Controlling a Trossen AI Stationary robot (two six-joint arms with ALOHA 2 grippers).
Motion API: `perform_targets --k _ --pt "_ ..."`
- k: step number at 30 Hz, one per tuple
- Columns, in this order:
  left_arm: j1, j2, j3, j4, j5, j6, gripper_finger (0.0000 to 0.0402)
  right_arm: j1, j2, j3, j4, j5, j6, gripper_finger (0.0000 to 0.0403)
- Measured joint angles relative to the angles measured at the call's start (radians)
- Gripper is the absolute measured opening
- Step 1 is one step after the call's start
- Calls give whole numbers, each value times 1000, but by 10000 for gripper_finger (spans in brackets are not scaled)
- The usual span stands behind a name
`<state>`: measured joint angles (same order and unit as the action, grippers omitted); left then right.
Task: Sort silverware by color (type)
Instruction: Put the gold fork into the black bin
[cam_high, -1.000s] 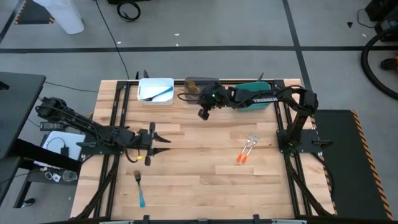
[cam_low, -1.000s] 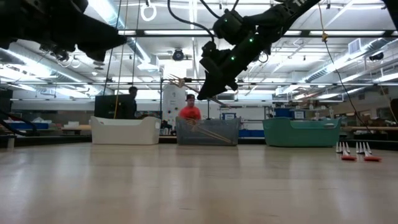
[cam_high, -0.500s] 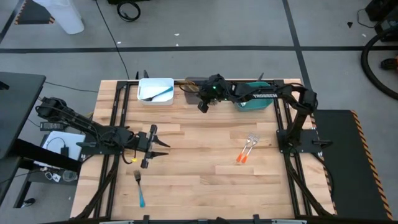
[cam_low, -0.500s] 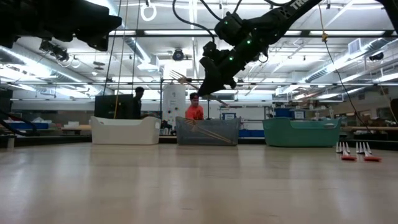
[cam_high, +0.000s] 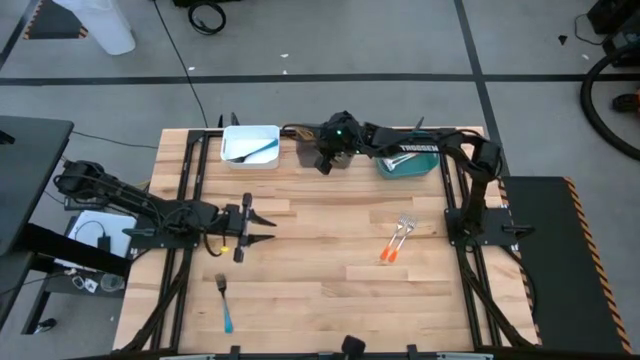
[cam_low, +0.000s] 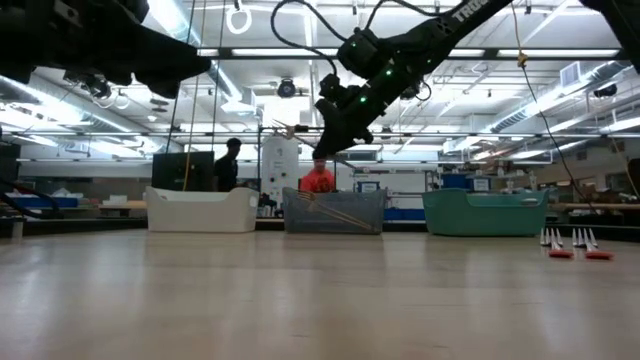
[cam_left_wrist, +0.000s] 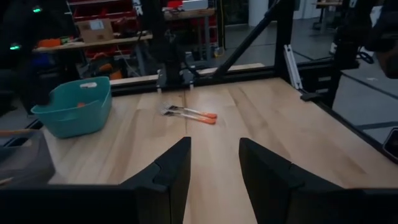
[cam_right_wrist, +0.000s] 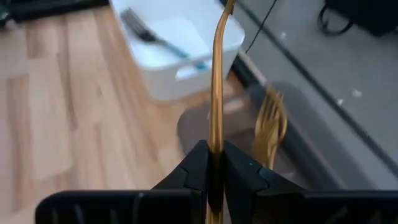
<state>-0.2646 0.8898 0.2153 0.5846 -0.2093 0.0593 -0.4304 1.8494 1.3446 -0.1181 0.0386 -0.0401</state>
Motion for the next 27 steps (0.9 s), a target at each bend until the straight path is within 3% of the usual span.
perform_targets --k 12,27 --pt "5 0 1 -20 -3 -3 143 -53 99 77 -55 -36 -18 43" --pt "5 0 1 -22 -3 -4 143 -106 96 80 -55 -63 -121 43"
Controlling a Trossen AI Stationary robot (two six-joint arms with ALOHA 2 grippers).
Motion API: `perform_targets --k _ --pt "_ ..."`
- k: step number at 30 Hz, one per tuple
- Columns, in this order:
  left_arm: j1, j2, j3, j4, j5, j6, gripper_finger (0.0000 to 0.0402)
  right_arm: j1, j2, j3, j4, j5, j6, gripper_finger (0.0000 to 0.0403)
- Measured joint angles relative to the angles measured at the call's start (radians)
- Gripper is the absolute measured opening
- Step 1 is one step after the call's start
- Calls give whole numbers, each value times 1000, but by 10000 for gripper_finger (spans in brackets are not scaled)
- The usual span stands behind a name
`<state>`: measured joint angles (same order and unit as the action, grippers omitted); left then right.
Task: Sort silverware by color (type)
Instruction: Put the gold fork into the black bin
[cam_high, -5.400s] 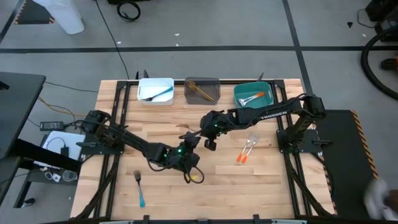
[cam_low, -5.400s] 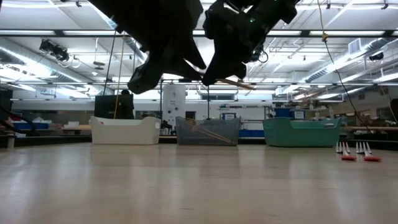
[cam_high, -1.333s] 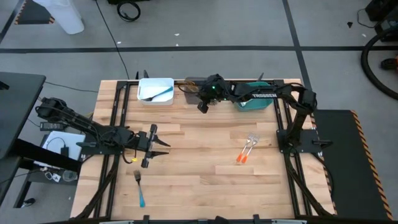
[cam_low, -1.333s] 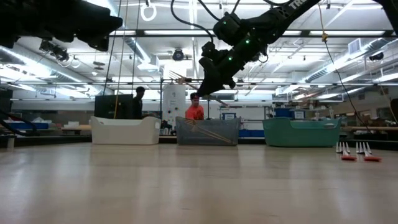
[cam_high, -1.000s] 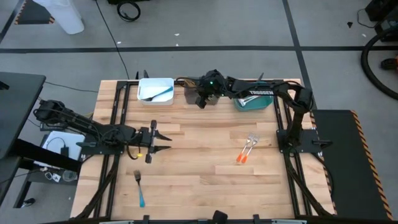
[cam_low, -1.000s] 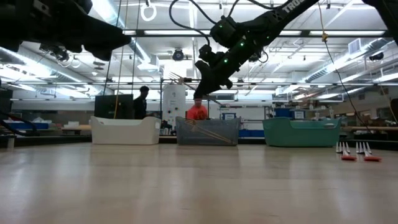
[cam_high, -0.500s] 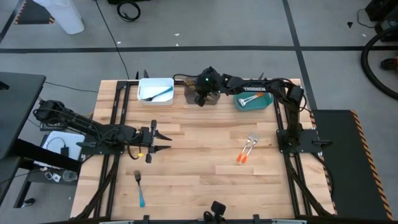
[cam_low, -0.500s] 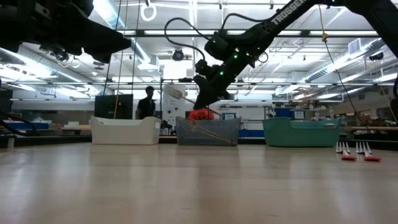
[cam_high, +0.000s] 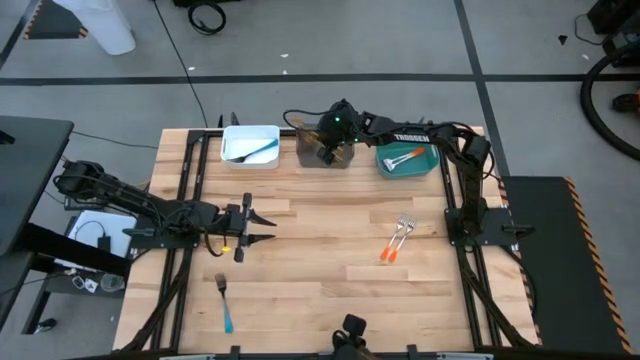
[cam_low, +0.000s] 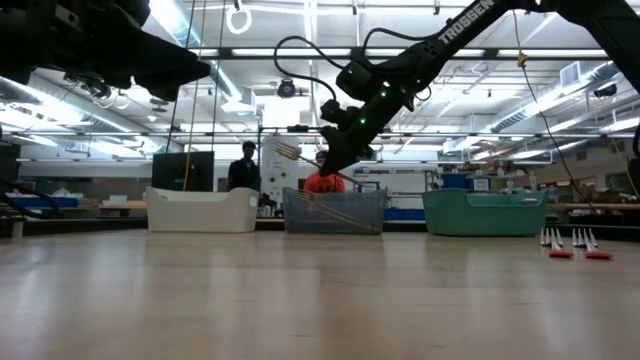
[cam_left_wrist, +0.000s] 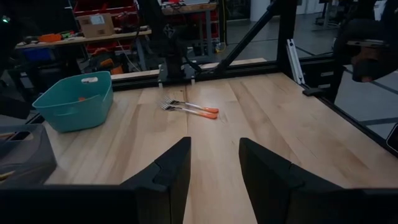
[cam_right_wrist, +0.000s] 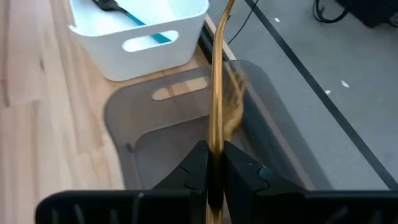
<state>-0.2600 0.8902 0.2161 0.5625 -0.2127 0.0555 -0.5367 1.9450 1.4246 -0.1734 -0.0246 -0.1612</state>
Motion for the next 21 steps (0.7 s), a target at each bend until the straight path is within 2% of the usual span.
perform_targets --k 11,21 --pt "0 0 0 0 0 1 143 -31 -1 0 -11 20 -44 43" --pt "0 0 0 -11 -4 2 143 -40 -2 -5 -158 54 33 43"
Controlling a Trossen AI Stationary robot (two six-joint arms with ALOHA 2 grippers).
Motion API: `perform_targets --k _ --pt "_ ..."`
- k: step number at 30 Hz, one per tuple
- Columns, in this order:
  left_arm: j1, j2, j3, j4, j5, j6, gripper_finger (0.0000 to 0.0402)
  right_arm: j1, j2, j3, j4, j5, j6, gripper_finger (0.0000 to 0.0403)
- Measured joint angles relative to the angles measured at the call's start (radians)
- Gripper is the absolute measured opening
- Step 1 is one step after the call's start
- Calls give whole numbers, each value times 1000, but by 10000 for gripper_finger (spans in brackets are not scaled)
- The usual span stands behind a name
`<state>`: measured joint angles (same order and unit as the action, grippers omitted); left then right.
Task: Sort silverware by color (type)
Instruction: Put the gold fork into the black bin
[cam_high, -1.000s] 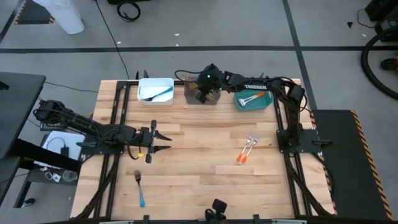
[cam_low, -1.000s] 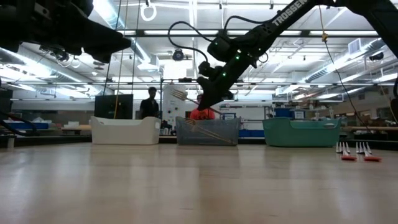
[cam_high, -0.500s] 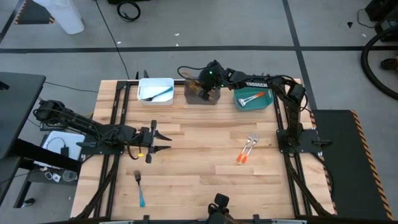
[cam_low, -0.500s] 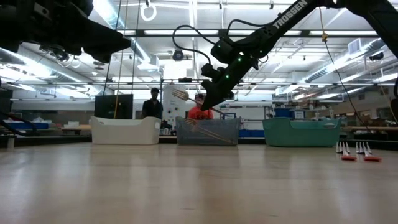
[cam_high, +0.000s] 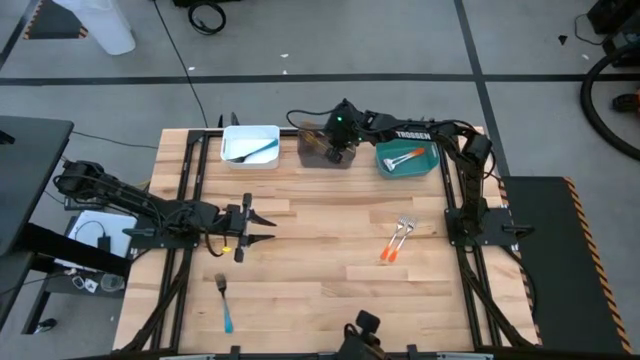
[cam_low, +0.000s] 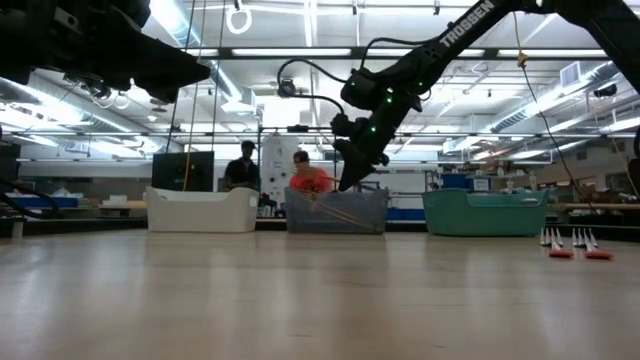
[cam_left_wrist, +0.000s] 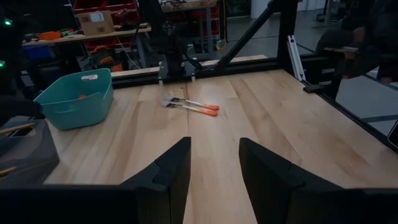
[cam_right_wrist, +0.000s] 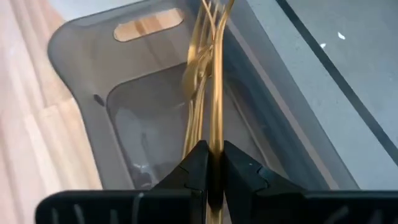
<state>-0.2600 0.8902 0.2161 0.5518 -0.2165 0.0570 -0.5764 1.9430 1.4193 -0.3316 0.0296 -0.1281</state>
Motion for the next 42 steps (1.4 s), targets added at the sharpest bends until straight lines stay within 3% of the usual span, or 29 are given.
perform_targets --k 27,42 --pt "0 0 0 1 0 -2 144 0 0 -37 16 -23 28 44" --pt "0 0 0 -1 1 -2 144 1 2 -37 16 -31 23 70"
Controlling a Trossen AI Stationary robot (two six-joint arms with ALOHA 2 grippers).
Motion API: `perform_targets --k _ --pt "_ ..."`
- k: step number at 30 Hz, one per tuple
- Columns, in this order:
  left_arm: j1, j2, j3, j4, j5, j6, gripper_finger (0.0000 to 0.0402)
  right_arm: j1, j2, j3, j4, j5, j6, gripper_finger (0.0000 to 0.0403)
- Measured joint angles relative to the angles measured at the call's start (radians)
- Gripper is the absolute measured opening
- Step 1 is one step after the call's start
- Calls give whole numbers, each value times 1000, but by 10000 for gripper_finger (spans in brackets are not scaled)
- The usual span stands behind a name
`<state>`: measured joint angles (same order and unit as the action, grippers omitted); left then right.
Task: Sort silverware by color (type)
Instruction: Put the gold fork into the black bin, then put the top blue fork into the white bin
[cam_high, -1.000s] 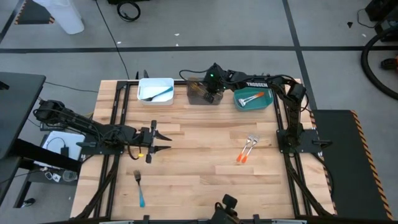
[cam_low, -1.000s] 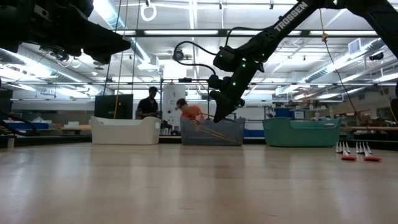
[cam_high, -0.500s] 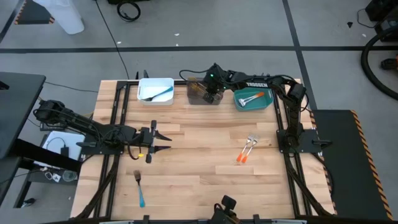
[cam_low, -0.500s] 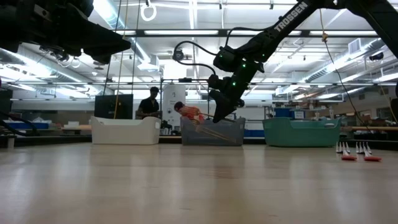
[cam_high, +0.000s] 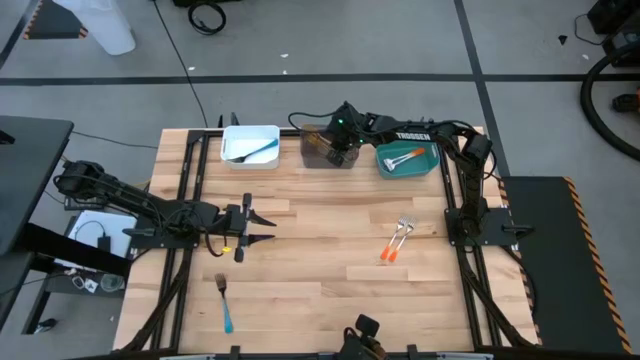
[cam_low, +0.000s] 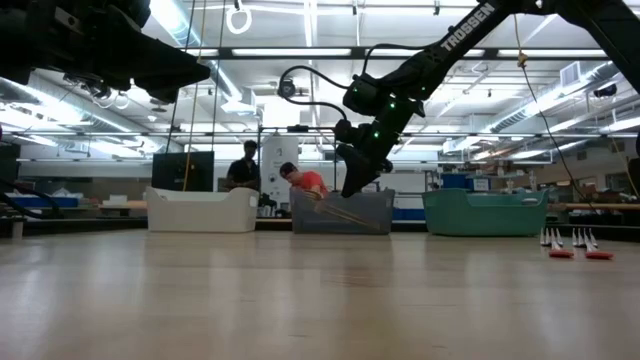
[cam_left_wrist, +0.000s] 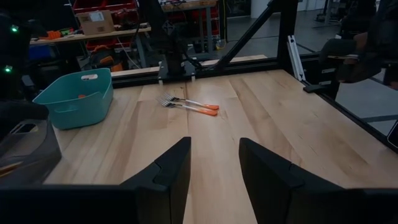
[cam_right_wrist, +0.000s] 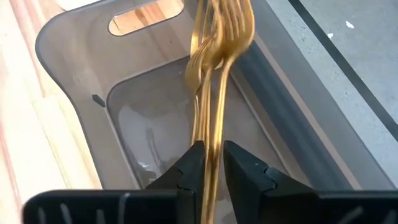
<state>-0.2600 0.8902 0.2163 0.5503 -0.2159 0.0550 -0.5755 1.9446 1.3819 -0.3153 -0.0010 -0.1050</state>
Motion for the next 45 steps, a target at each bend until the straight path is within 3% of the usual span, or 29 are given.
perform_targets --k 14,35,45 --pt "0 0 0 -1 0 0 143 0 0 0 8 -1 1 134" --pt "0 0 0 -1 0 0 143 30 0 22 -8 5 50 136" --pt "0 0 0 2 0 0 143 70 0 76 -36 60 57 134"
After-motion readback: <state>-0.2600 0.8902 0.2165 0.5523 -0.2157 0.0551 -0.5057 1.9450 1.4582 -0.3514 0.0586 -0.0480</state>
